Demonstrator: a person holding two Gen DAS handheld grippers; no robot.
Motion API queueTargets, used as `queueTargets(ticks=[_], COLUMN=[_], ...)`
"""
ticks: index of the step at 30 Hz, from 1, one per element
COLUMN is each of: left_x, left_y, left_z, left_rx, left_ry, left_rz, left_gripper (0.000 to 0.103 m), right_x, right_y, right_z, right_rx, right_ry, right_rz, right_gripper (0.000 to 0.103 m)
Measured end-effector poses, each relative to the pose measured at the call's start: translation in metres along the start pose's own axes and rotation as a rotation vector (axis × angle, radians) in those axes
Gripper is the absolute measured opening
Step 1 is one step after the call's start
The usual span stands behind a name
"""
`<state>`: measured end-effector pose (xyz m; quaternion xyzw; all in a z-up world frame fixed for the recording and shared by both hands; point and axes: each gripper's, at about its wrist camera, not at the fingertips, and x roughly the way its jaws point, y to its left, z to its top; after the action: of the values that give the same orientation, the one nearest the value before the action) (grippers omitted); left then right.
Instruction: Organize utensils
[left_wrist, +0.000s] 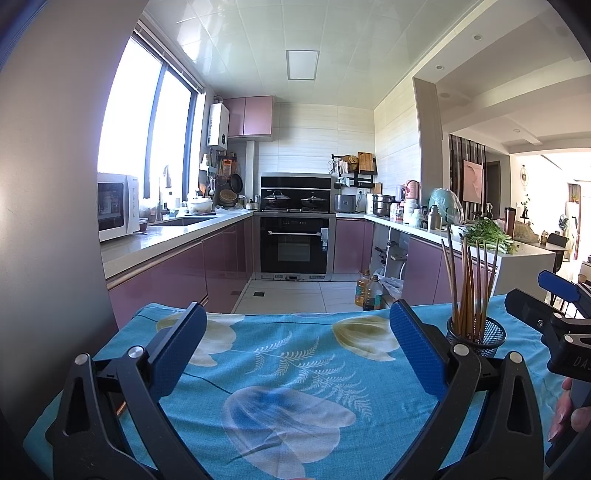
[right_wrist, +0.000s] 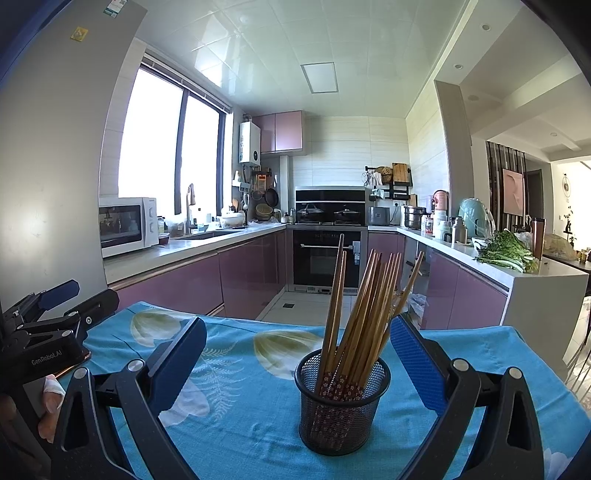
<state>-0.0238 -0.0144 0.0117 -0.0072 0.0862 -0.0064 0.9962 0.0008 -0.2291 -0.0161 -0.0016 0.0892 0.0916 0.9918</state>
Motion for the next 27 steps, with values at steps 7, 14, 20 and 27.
queueTargets(ticks=[7,14,20,27], left_x=[-0.0003,0.0003,0.0001,0.0001], left_y=[0.0001,-0.0003,-0.0006,-0.0005], left_z=[0.0000,0.0001,0.0002,0.0005], left_rx=[-0.001,-0.002,0.001,0.000], left_ry=[0.000,0.001,0.000,0.001], left_rz=[-0.001,-0.001,-0.001,-0.001], left_gripper=[0.098,0.098,0.098,0.098], right_x=[0.0009,0.0013,0.0012,0.0011], right_y=[-0.0007,-0.0013,-0.0009,-0.0014], right_z=[0.0005,0.0005,0.0001,-0.0011], right_rx=[0.001,0.003,0.001,0.003], right_ry=[0.000,0.002,0.002,0.003], right_rz=[-0.001,0.001,-0.001,-0.001], right_gripper=[0.096,0.096,0.096,0.096])
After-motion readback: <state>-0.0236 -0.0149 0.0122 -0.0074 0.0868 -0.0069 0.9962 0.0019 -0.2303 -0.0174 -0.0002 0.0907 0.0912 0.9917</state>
